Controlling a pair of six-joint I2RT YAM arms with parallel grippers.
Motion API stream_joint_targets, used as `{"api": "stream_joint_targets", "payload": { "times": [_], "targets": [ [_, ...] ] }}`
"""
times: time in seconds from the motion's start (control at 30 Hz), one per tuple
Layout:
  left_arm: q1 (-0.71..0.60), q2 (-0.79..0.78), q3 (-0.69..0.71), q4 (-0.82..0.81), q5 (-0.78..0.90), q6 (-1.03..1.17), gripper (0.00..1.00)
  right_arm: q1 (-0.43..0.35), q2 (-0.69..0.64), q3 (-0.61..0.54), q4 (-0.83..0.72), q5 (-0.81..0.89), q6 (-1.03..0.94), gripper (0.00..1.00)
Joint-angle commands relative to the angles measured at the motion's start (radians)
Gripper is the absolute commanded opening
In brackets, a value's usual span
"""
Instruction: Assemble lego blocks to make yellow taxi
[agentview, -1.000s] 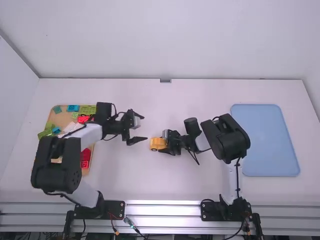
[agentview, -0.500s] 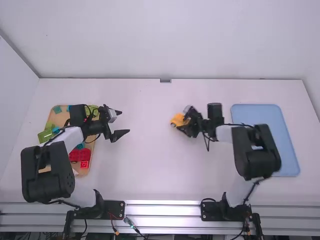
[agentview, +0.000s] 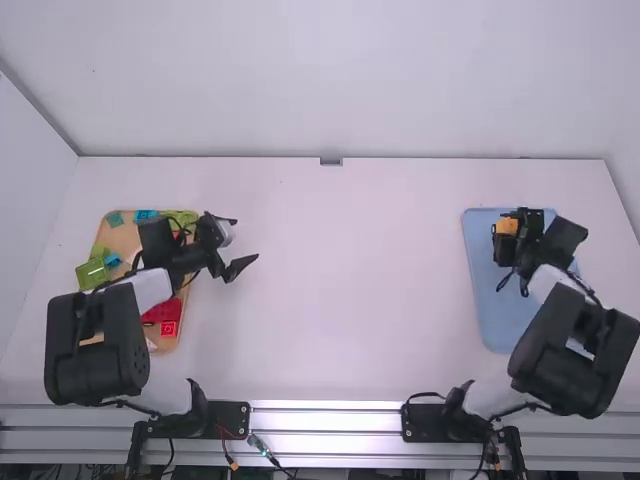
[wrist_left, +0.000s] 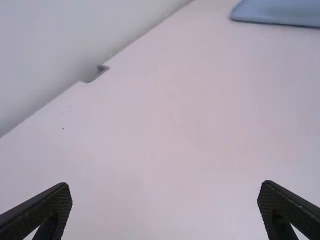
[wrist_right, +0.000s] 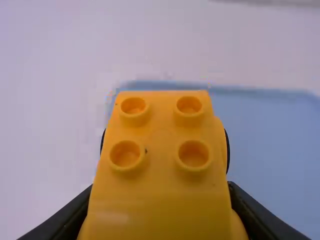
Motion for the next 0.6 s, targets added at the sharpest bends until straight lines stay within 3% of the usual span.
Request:
{"api": "stream_joint_targets", "payload": {
  "times": [0.0,0.17,0.37,0.57],
  "targets": [
    [-0.006,-0.011,-0.013,0.050,-0.064,-0.243,0.99,-0.035,0.075,0.008,0.015,0.010,0.054,0.50],
    [-0.005,-0.011,-0.014,0.089,-0.162,-0.397,0.99,-0.071,0.155,0.008,0.052,0.011,0.083,0.57],
    [-0.005,-0.011,-0.013,0.098,-0.181,-0.480,0.99,-0.076,0.165,0.015,0.035,0.027,0.084,0.99],
    [-0.016,-0.031,-0.013,0.116,-0.259,-0.584,0.99,-0.066,0.091,0.071,-0.139,0.087,0.138,0.99]
  ]
}}
